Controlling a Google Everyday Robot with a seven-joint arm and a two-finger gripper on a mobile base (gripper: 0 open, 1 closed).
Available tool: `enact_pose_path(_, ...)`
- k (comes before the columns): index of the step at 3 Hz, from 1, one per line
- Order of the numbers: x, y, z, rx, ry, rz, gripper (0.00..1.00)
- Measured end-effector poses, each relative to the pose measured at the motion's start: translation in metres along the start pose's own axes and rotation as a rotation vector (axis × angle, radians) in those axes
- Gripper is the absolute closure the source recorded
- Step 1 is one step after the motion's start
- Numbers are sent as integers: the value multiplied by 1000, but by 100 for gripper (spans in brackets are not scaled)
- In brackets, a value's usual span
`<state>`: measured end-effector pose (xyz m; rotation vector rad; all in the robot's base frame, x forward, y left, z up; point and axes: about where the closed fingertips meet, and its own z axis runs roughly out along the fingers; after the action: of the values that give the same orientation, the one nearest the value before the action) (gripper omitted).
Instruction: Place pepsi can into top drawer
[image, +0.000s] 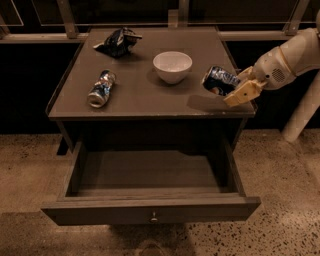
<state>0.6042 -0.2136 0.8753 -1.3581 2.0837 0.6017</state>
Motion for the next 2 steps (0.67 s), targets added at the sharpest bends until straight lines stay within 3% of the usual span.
enact_pose_path(1, -2, 1, 4, 2, 6, -9, 100)
enact_pose_path(2, -5, 20, -21, 104, -7, -55, 100)
